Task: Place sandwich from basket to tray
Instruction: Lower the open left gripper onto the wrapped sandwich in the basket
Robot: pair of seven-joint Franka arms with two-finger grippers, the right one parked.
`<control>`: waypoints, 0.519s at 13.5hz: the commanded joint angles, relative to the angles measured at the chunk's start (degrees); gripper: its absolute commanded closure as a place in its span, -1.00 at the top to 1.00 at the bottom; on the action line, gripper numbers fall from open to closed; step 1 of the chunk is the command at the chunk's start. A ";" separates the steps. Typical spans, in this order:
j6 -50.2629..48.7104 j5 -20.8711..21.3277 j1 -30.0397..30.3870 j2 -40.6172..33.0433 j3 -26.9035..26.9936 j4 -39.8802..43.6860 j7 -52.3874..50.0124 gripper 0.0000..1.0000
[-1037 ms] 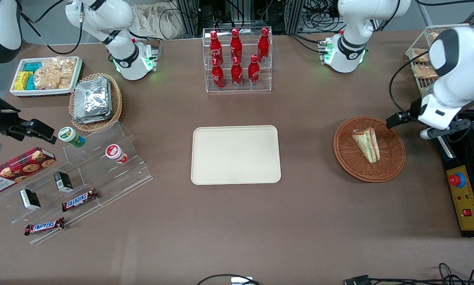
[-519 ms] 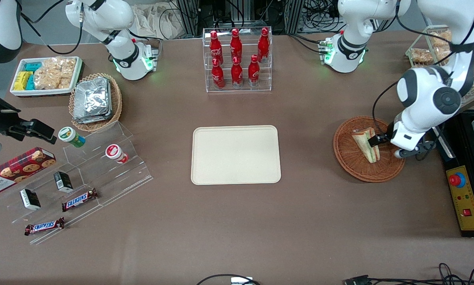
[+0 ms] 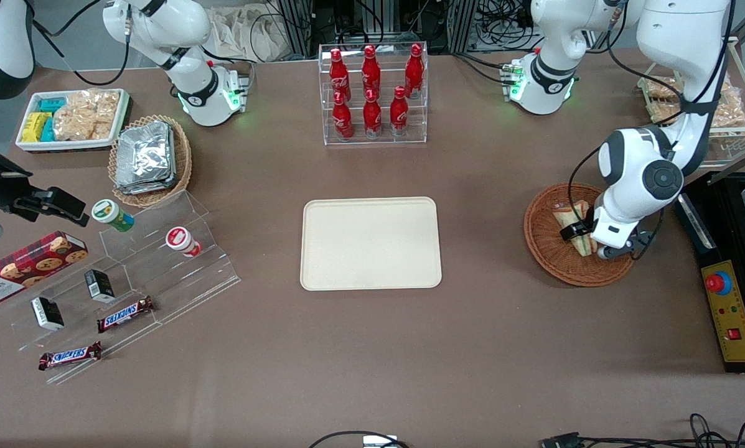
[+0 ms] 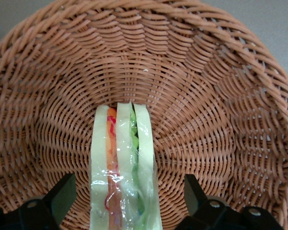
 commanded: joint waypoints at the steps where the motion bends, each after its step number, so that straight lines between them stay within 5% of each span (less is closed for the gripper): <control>1: 1.19 -0.33 -0.25 -0.41 0.11 -0.79 -0.87 0.95; 2: 1.27 -0.33 -0.34 -0.41 0.02 -0.96 -0.87 0.86; 3: 1.27 -0.24 -0.34 -0.41 -0.15 -1.05 -0.87 0.55; 4: 1.27 -0.33 -0.34 -0.50 -0.42 -1.14 -0.87 0.00; 7: 1.27 -0.33 -0.34 -0.59 -0.42 -1.23 -0.87 -0.27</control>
